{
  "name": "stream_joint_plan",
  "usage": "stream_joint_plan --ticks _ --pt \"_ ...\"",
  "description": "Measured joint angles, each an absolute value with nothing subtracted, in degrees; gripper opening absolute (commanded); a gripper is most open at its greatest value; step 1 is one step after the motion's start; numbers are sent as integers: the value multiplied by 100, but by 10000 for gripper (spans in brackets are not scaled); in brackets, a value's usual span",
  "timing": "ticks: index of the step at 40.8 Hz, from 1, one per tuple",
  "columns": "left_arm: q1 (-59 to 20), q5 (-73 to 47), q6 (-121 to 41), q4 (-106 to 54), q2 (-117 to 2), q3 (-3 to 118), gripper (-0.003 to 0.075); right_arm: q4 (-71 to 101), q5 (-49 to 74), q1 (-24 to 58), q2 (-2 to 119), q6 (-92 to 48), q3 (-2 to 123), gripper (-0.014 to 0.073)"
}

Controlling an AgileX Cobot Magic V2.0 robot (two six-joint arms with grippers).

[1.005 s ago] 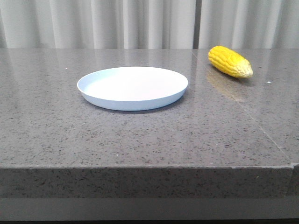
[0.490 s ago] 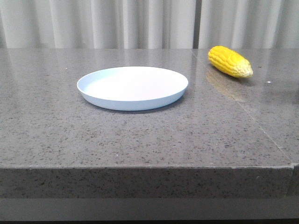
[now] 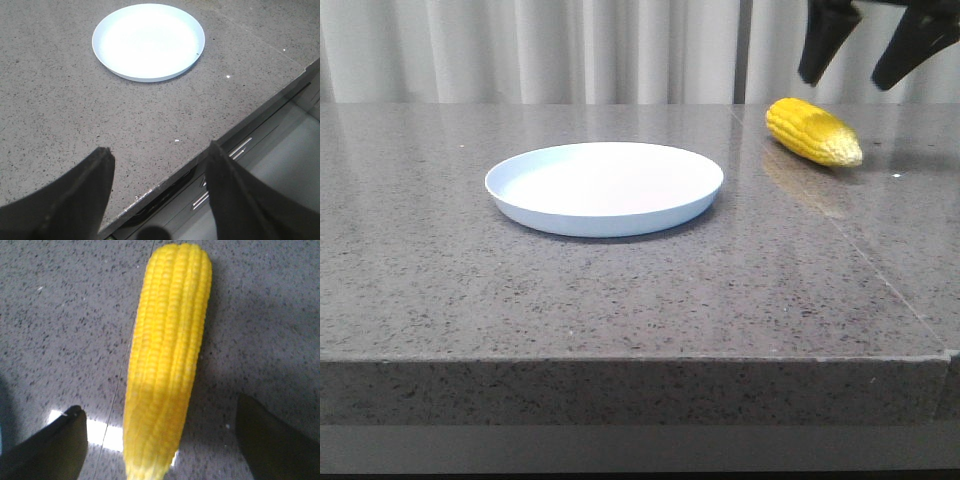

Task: Place corn on plate with both arms
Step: 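Close the right gripper around the corn cob and lift it, then carry the corn cob with the right gripper over the plate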

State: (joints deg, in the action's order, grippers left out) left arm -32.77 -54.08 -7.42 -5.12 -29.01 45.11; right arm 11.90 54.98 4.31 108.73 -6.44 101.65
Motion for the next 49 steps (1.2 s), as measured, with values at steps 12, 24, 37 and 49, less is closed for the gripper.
stream_joint_plan --ticks 12,24,37,49 --pt "-3277 -5408 -738 -503 -2901 4511 409 1202 5603 583 12075 -652 11216 621" --pt "-3277 -5408 -738 -503 -2901 4511 409 901 5925 590 12317 -666 11446 272" --pt "-3277 -5408 -738 -503 -2901 4511 409 893 6333 714 11913 -677 11581 273" --pt "-3277 -5408 -738 -503 -2901 4511 409 904 6610 1574 11003 -830 11592 273"
